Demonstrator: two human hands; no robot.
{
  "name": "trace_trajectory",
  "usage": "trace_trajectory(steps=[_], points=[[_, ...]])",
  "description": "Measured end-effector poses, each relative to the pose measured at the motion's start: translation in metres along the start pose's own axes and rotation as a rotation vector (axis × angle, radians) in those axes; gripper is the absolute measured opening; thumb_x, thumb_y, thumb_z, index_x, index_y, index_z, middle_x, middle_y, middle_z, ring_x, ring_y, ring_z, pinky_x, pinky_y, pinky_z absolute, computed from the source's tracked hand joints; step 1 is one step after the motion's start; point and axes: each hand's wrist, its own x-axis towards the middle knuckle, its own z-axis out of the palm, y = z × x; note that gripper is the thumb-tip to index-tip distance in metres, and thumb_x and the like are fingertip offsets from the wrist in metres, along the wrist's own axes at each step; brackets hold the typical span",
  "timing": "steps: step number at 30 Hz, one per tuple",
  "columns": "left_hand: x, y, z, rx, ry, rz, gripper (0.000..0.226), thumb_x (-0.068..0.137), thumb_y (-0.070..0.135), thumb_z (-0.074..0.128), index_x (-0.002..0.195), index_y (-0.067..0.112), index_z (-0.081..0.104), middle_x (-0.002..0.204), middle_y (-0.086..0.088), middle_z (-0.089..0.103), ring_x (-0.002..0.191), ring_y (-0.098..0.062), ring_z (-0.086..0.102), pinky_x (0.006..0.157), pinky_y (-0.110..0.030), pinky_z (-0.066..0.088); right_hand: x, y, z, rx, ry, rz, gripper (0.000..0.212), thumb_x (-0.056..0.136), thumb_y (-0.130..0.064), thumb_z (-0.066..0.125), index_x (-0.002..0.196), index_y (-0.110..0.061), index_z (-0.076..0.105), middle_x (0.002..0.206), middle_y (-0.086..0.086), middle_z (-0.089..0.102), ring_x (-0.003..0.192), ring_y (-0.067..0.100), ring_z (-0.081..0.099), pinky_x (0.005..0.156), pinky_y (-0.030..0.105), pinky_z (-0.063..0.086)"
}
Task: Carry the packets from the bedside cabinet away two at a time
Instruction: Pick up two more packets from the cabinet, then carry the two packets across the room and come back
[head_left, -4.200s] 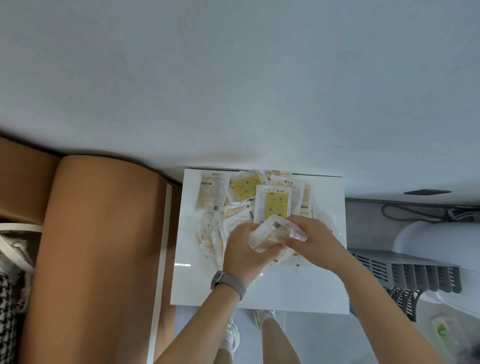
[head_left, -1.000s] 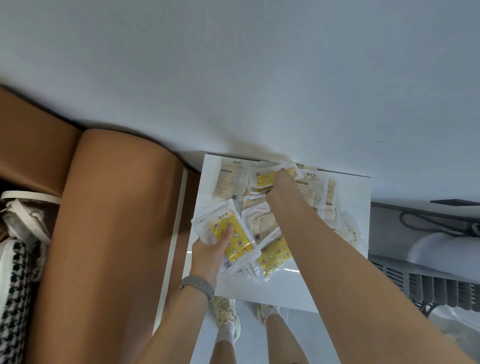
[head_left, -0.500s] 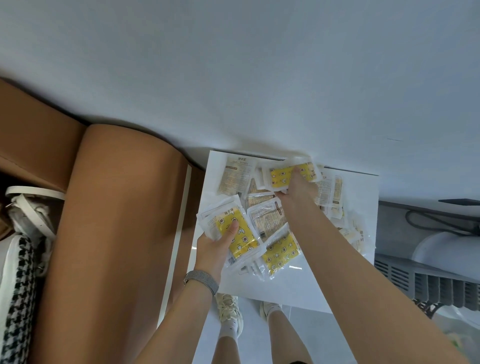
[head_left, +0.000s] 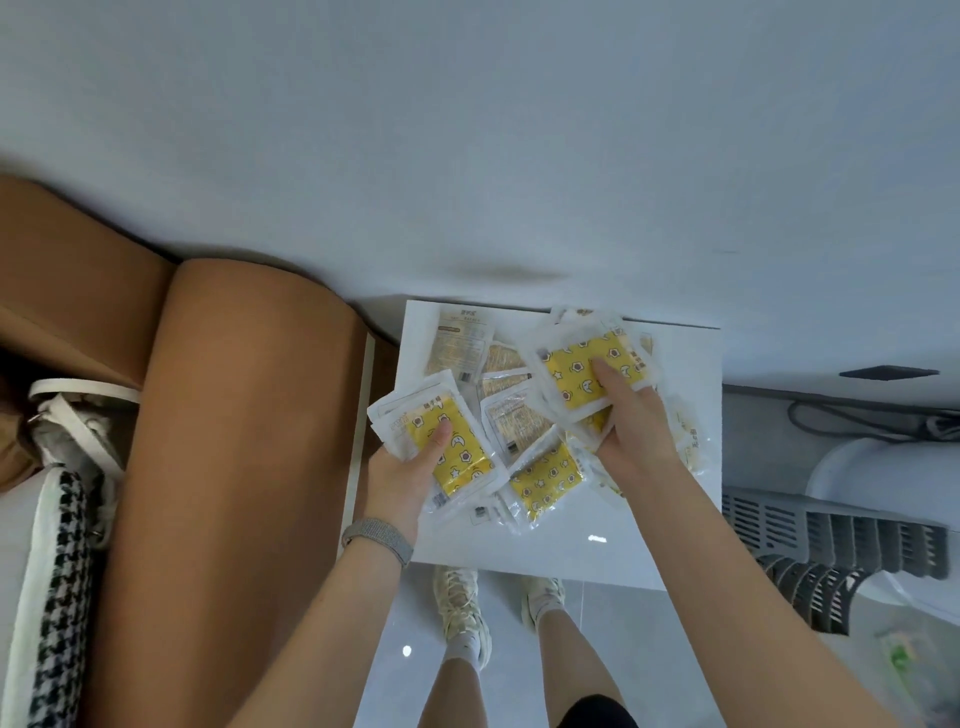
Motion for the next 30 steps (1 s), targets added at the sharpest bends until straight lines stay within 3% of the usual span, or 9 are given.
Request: trace_trajectory(steps=[3,7,10,13,18,21,24,30], points=[[-0.032,0.028,-0.013,-0.006,-0.006,0.020,0.035,0.073,0.024,0.078,0.106,0.015,0.069,0.096,-0.005,0.076,0.089,-0.023,0.073,0.079,-0.042,0.058,-0.049,-0.012,0.008,-0.142,-0.066,-0.082,0.024,0.092,-0.012,0.062,0.116,-0.014,0.065,0.110,0.005,0.073,0.100,0.022,0.070,0.074,0.039,0.060],[-0.104,0.071,-0.039,-0.035,0.043,0.062,0.012,0.088,0.006,0.067,0.100,0.011,0.068,0.092,-0.006,0.075,0.072,-0.016,0.073,0.057,-0.029,0.059,-0.131,-0.032,0.024,-0.317,-0.137,-0.176,0.013,0.090,-0.008,0.065,0.099,-0.016,0.069,0.099,0.004,0.076,0.093,0.022,0.072,0.081,0.043,0.057],[-0.169,0.091,-0.065,-0.050,0.054,0.125,0.012,0.089,0.005,0.066,0.097,0.014,0.068,0.089,-0.002,0.076,0.077,-0.017,0.073,0.066,-0.032,0.059,-0.196,-0.039,0.035,-0.416,-0.187,-0.218,0.019,0.088,-0.004,0.066,0.104,-0.013,0.069,0.101,0.005,0.075,0.088,0.018,0.073,0.078,0.038,0.058],[-0.234,0.096,-0.089,-0.094,0.068,0.180,0.012,0.088,0.006,0.067,0.096,0.014,0.069,0.086,0.000,0.077,0.079,-0.017,0.074,0.072,-0.035,0.059,-0.256,-0.043,0.046,-0.456,-0.279,-0.229,0.023,0.088,-0.003,0.066,0.109,-0.012,0.068,0.102,0.003,0.075,0.092,0.019,0.073,0.083,0.039,0.056],[-0.331,0.081,-0.117,-0.186,0.156,0.275,0.016,0.087,0.007,0.069,0.102,0.011,0.070,0.092,-0.002,0.077,0.082,-0.017,0.074,0.064,-0.027,0.059,-0.328,-0.034,0.054,-0.530,-0.495,-0.214,0.027,0.087,-0.004,0.067,0.112,-0.014,0.066,0.102,0.001,0.075,0.096,0.021,0.072,0.083,0.041,0.056],[-0.383,0.056,-0.126,-0.265,0.227,0.312,0.022,0.089,0.012,0.067,0.111,0.008,0.069,0.105,-0.009,0.074,0.094,-0.025,0.072,0.084,-0.041,0.058,-0.357,-0.029,0.052,-0.579,-0.651,-0.165,0.036,0.088,-0.002,0.065,0.122,-0.013,0.062,0.110,0.005,0.073,0.099,0.022,0.071,0.079,0.038,0.059],[-0.428,0.027,-0.133,-0.427,0.339,0.373,0.024,0.086,0.017,0.069,0.109,0.010,0.070,0.108,-0.012,0.073,0.101,-0.032,0.070,0.094,-0.051,0.052,-0.382,-0.028,0.053,-0.638,-0.801,-0.123,0.038,0.088,-0.001,0.063,0.123,-0.014,0.060,0.110,0.004,0.073,0.099,0.023,0.071,0.074,0.034,0.060],[-0.507,-0.027,-0.156,-0.657,0.639,0.436,0.017,0.088,0.014,0.068,0.105,0.012,0.070,0.104,-0.008,0.075,0.099,-0.029,0.071,0.093,-0.051,0.053,-0.437,0.005,0.055,-0.833,-1.044,-0.055,0.037,0.088,-0.001,0.065,0.122,-0.013,0.060,0.110,0.005,0.073,0.098,0.024,0.071,0.084,0.045,0.056]])
